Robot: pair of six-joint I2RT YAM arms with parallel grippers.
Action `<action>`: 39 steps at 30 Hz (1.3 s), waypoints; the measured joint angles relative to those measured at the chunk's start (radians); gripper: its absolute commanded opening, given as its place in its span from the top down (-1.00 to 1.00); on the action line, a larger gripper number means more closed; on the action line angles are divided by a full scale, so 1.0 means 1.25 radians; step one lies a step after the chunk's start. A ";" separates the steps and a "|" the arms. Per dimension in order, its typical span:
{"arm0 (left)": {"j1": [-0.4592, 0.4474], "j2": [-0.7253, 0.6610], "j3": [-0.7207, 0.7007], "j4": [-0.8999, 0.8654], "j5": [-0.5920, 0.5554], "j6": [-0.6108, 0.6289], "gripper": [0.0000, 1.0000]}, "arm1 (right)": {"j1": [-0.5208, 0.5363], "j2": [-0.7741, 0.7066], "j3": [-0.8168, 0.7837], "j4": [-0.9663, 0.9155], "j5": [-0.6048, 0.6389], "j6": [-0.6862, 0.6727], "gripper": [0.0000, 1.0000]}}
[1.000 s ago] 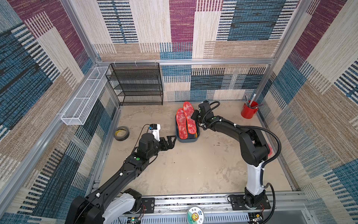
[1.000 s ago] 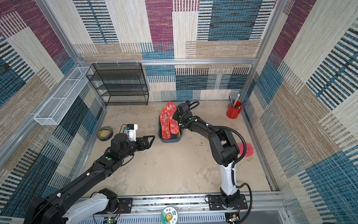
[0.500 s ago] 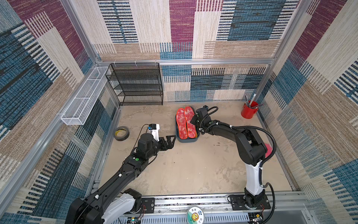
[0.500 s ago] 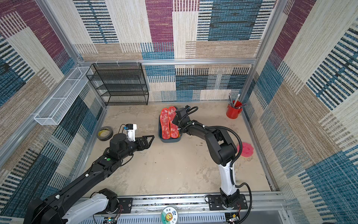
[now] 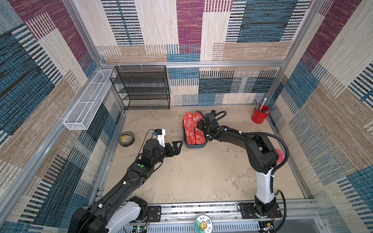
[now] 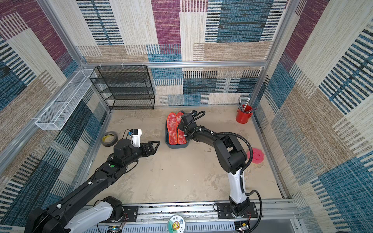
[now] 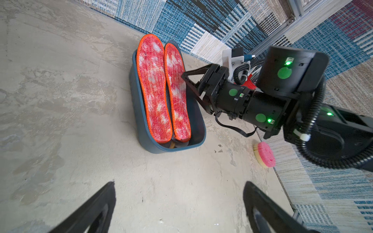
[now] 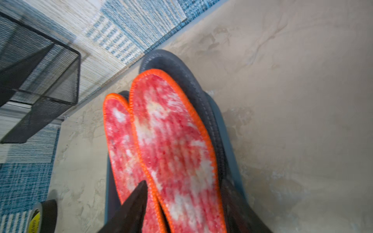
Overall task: Put the insoles into the storage box
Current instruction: Adjust the insole in the storage box.
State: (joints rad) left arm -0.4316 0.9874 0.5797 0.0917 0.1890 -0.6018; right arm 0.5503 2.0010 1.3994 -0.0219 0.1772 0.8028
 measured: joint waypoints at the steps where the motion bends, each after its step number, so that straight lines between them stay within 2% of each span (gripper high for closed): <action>1: 0.000 0.000 0.000 0.000 0.000 0.000 -0.99 | 0.003 -0.012 -0.006 0.002 0.002 0.000 -0.39; 5: 0.001 0.000 0.000 0.000 0.000 0.000 -0.99 | 0.017 -0.055 -0.023 0.001 0.013 -0.018 -0.42; 7: 0.002 0.000 0.000 0.000 0.000 0.000 -0.98 | 0.021 -0.053 0.005 -0.007 0.009 -0.041 -0.63; 8: 0.002 0.000 0.000 0.000 0.000 0.000 -0.99 | 0.023 -0.045 0.031 -0.017 0.000 -0.058 -0.81; 9: 0.002 -0.002 0.000 -0.001 0.000 0.000 -0.99 | 0.026 -0.036 0.055 -0.023 -0.010 -0.072 -0.84; 10: 0.002 -0.005 0.000 -0.002 0.000 0.000 -0.99 | 0.026 -0.022 0.083 -0.030 -0.022 -0.094 -0.96; 17: 0.006 -0.029 -0.005 -0.011 -0.007 0.000 -0.99 | 0.028 0.065 0.170 -0.129 -0.091 -0.180 -0.97; 26: 0.010 -0.027 -0.005 -0.016 -0.020 0.000 -0.99 | 0.027 0.160 0.220 -0.190 -0.141 -0.207 -0.97; 33: 0.011 -0.027 -0.005 -0.017 -0.020 0.000 -0.99 | 0.027 0.141 0.215 -0.198 -0.141 -0.206 -0.97; 39: 0.012 -0.025 -0.006 -0.017 -0.021 0.000 -0.99 | 0.027 0.092 0.304 -0.233 -0.123 -0.233 -0.97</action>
State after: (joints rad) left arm -0.4164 0.9562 0.5724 0.0700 0.1623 -0.6022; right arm 0.5838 2.1166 1.7790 -0.3130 0.0231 0.5121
